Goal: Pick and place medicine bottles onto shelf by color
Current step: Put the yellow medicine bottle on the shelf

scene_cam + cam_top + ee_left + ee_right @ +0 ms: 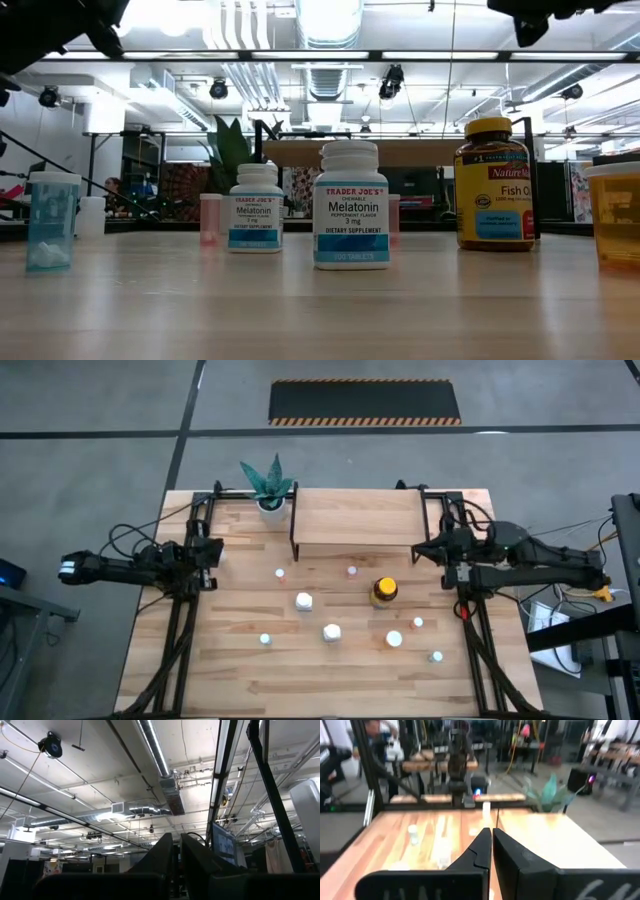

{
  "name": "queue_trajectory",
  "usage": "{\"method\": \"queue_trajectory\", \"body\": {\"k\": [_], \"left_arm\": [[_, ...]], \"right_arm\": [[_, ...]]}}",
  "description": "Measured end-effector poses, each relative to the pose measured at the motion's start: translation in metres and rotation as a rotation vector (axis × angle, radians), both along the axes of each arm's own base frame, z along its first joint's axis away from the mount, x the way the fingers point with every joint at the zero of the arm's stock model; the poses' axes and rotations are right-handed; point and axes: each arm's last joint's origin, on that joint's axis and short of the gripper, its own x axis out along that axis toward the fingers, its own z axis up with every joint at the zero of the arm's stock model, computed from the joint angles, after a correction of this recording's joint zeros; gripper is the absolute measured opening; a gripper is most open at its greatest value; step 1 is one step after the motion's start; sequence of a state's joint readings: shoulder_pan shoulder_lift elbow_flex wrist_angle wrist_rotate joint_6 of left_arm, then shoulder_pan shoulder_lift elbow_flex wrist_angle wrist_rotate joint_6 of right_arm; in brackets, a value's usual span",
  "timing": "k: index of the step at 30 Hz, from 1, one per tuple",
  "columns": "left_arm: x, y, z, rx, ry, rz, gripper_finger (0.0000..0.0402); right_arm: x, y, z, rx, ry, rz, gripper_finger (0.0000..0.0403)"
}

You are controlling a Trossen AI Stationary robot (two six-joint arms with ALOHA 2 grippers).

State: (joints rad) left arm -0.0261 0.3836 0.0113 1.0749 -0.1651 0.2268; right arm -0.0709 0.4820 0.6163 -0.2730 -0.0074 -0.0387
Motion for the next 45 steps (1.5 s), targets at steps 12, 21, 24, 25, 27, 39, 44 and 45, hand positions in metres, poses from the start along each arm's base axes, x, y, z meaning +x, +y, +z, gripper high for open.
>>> {"method": "queue_trajectory", "body": {"k": [12, 21, 24, 25, 27, 39, 44, 45], "left_arm": [[-0.001, 0.000, 0.001, -0.001, -0.010, 0.000, 0.0019], [-0.001, 0.000, 0.001, -0.002, -0.015, 0.000, 0.0019], [-0.001, 0.000, 0.001, -0.005, -0.017, -0.003, 0.0019], [-0.001, 0.000, 0.001, -0.005, -0.018, -0.004, 0.0019], [-0.001, 0.000, 0.001, -0.005, -0.018, -0.004, 0.0019], [-0.001, 0.000, 0.001, -0.005, -0.018, -0.004, 0.0019], [-0.001, 0.000, 0.001, -0.005, -0.017, -0.004, 0.0019], [-0.001, 0.000, 0.001, -0.005, -0.017, -0.004, 0.0019]], "right_arm": [[0.031, 0.017, 0.012, 0.036, 0.277, 0.034, 0.0009], [0.048, 0.030, 0.013, -0.006, 0.419, -0.021, 0.0009], [0.058, 0.032, 0.016, -0.001, 0.432, -0.053, 0.0010], [0.060, 0.033, 0.016, -0.002, 0.443, -0.052, 0.0013], [0.064, 0.033, 0.021, -0.003, 0.454, -0.053, 0.0024], [0.080, 0.036, 0.018, 0.071, 0.708, -0.132, 0.0222], [0.085, 0.039, 0.005, 0.066, 0.812, -0.120, 0.0301], [0.086, 0.040, 0.002, 0.073, 0.825, -0.125, 0.0311]]}}
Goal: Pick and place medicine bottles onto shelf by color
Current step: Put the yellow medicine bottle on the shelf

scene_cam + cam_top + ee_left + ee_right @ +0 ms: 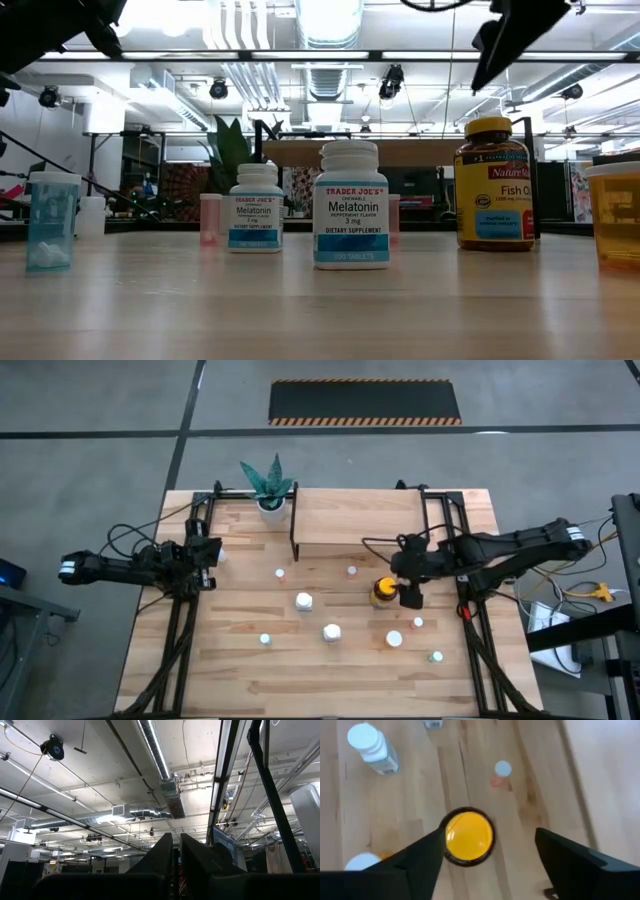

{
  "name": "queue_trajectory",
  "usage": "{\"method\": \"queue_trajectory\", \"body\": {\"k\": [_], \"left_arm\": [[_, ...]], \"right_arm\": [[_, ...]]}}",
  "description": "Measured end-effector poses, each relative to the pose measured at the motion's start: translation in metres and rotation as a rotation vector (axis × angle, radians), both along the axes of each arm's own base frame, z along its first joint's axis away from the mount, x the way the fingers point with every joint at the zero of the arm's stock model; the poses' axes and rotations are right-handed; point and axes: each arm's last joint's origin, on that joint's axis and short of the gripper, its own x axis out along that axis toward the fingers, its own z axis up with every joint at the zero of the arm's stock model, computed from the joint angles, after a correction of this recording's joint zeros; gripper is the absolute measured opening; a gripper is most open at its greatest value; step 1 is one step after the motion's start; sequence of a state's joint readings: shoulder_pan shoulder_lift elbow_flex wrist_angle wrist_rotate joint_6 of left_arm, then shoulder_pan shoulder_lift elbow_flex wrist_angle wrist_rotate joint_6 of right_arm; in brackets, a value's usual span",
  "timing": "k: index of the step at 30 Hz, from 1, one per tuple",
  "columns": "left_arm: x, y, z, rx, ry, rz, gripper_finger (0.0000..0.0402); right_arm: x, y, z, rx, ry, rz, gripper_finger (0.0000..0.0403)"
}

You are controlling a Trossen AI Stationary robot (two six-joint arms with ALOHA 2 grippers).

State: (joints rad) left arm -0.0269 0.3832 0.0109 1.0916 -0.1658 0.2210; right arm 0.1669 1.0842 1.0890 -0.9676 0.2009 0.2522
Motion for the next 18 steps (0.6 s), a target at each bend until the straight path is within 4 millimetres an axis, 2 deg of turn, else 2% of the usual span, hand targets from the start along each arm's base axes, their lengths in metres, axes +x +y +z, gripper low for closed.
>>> {"method": "queue_trajectory", "body": {"k": [6, 18], "left_arm": [[0.000, 0.000, 0.000, -0.002, 0.003, -0.002, 0.0019], [0.000, 0.000, 0.000, -0.002, 0.003, -0.003, 0.0019]], "right_arm": [[0.006, 0.002, -0.012, 0.029, 0.055, -0.026, 0.0339], [0.023, 0.017, -0.035, 0.012, 0.140, 0.014, 0.0327]]}}
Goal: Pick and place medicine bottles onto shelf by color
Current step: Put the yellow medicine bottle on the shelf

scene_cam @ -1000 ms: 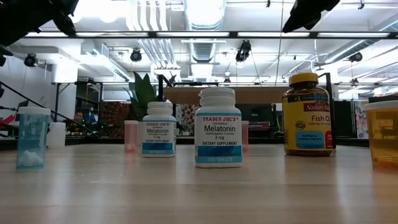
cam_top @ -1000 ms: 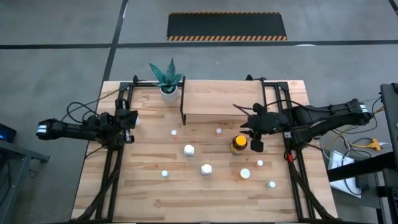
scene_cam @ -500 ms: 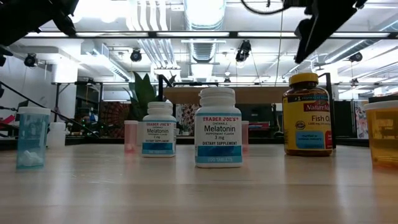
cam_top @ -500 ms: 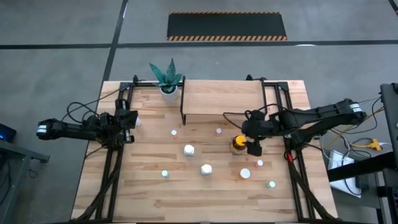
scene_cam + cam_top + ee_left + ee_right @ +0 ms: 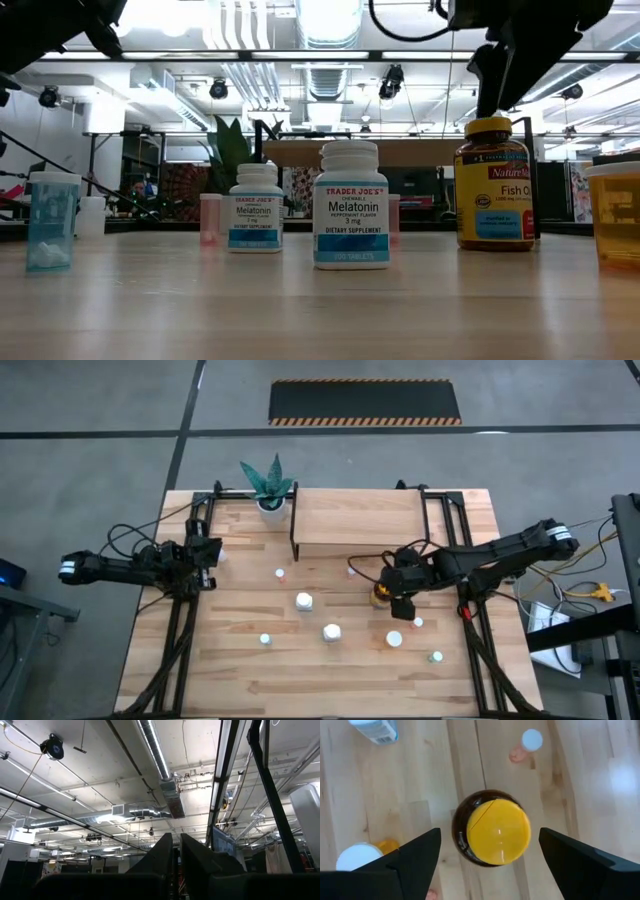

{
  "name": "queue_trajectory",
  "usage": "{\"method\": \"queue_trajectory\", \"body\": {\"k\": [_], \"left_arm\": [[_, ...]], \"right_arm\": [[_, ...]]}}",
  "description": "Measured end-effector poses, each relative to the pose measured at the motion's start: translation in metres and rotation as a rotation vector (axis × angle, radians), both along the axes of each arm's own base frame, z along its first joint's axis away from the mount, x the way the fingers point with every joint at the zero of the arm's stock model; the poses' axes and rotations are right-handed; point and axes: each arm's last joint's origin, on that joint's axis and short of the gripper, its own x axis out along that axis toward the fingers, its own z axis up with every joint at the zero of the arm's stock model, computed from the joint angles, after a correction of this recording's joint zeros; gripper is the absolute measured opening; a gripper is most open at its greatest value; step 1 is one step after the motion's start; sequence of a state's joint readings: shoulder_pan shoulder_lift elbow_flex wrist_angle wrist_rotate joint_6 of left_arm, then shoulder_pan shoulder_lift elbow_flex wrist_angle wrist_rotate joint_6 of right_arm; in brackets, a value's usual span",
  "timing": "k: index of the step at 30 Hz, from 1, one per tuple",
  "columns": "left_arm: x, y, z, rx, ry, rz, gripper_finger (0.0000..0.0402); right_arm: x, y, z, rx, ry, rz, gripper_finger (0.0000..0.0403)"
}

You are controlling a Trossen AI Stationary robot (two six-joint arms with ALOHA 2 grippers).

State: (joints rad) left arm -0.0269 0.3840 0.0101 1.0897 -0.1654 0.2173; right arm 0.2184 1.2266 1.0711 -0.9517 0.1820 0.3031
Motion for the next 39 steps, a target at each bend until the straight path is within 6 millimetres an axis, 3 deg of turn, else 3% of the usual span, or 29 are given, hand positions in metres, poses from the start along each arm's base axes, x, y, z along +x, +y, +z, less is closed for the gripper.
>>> {"method": "queue_trajectory", "body": {"k": [20, 31, 39], "left_arm": [[0.000, 0.000, 0.000, 0.000, 0.000, 0.000, 0.0019], [0.000, 0.000, 0.000, 0.000, 0.001, 0.000, 0.0019], [0.000, 0.000, 0.000, 0.000, 0.001, 0.000, 0.0019]], "right_arm": [[0.008, 0.000, -0.028, -0.040, 0.034, -0.053, 0.0324], [0.009, 0.000, -0.027, -0.030, 0.013, -0.063, 0.0219], [0.015, 0.003, -0.012, 0.051, -0.011, -0.077, 0.0215]]}}
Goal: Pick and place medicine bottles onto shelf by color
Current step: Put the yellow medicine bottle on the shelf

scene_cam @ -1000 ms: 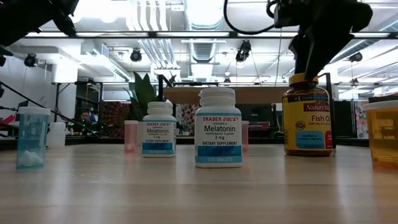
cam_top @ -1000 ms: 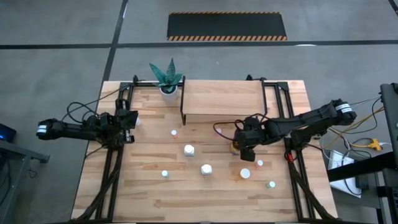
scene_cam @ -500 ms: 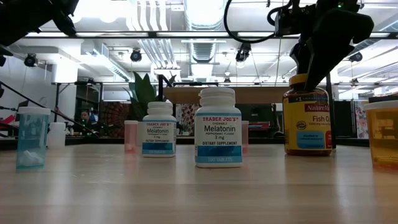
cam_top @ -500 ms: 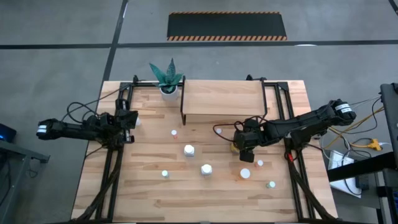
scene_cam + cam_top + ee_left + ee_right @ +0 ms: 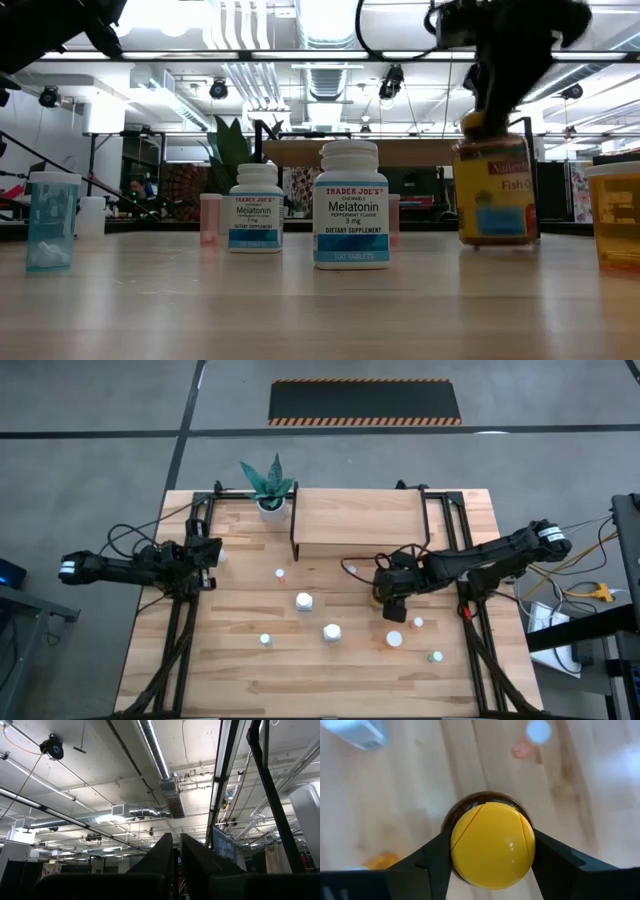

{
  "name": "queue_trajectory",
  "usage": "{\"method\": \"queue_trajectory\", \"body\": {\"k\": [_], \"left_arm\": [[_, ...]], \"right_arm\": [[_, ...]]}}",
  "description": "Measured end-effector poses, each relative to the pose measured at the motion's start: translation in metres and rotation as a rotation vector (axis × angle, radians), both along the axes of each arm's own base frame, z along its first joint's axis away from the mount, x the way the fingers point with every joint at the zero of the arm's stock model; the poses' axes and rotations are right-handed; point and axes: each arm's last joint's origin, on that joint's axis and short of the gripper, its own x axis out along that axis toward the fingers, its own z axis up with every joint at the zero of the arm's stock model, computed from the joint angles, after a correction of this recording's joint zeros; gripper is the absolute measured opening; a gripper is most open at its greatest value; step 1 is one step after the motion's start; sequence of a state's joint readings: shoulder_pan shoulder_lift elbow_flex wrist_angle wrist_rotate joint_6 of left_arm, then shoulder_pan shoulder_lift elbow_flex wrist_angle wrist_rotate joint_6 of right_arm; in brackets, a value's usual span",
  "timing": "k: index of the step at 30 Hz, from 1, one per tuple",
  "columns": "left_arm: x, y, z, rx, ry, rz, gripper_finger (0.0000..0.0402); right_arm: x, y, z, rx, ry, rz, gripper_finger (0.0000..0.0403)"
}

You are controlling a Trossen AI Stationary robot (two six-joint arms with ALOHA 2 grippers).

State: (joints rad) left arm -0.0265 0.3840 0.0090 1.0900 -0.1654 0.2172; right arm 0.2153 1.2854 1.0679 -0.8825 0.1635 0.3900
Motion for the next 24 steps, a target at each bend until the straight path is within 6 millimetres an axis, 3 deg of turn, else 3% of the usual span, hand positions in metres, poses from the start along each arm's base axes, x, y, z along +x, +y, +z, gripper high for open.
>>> {"method": "queue_trajectory", "body": {"k": [5, 10, 16, 24], "left_arm": [[0.000, 0.000, 0.000, 0.000, 0.001, 0.000, 0.0019], [0.000, 0.000, 0.000, 0.000, 0.001, 0.000, 0.0019], [0.000, 0.000, 0.000, 0.000, 0.001, 0.000, 0.0019], [0.000, 0.000, 0.000, 0.000, 0.001, 0.000, 0.0019]], "right_arm": [[0.011, 0.003, 0.035, 0.099, -0.109, -0.073, 0.0217], [0.023, -0.007, 0.081, 0.127, -0.232, -0.121, 0.0218], [0.034, -0.048, 0.121, 0.071, -0.248, -0.207, 0.0219], [0.052, -0.115, 0.149, -0.009, -0.162, -0.320, 0.0219]]}}
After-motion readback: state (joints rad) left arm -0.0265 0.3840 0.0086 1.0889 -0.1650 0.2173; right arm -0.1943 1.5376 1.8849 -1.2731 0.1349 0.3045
